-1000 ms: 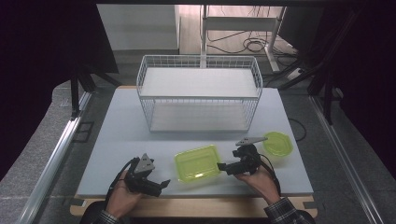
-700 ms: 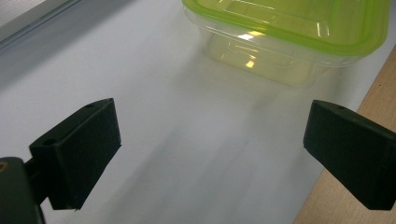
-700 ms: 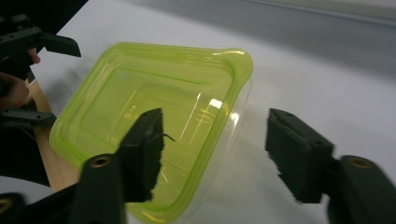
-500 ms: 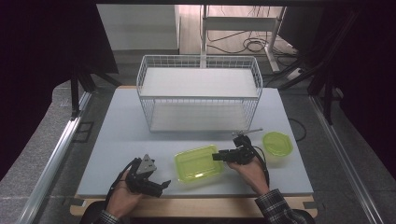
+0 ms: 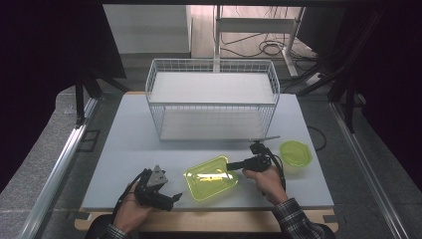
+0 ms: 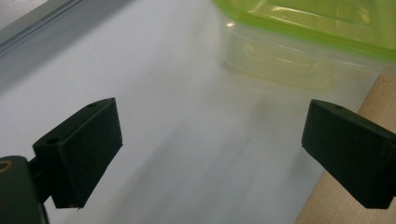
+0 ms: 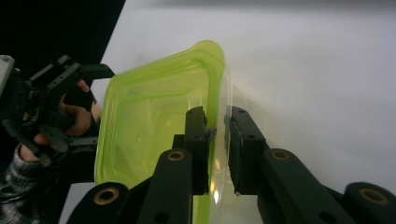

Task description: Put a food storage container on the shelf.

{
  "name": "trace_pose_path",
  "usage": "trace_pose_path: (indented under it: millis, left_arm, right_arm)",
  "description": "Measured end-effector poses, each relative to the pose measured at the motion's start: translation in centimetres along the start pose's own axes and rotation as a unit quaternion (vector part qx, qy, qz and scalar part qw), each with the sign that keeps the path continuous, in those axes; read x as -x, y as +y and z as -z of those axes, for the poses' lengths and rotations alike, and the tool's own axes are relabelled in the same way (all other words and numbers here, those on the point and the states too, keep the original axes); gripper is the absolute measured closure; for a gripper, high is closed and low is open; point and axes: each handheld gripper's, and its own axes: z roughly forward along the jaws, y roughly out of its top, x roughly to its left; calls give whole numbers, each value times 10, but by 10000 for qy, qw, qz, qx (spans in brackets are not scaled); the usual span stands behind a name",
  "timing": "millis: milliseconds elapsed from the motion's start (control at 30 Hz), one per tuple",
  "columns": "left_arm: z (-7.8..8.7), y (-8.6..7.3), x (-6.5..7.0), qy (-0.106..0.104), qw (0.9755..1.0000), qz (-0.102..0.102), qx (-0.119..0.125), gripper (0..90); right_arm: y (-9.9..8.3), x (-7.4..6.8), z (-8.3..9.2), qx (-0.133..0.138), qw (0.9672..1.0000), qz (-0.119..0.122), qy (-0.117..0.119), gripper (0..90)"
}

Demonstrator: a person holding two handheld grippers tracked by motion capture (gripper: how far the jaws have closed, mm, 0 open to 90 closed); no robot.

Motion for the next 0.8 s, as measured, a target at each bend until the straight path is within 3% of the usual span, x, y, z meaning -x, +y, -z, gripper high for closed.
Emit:
trace_pose_path:
  millis: [167, 367, 800]
  left_arm:
    - [1, 0, -1, 13, 10000, 1, 20, 51]
    - [2, -1, -3, 26, 10000, 44, 59, 51]
    - [1, -3, -7, 106, 9999, 118, 26, 35]
  right_arm:
    - [0, -1, 2, 66, 10000, -8, -2, 797]
    - [2, 0, 13, 359, 9992, -126, 133, 797]
    - [15, -12, 40, 853, 9962, -59, 191, 796]
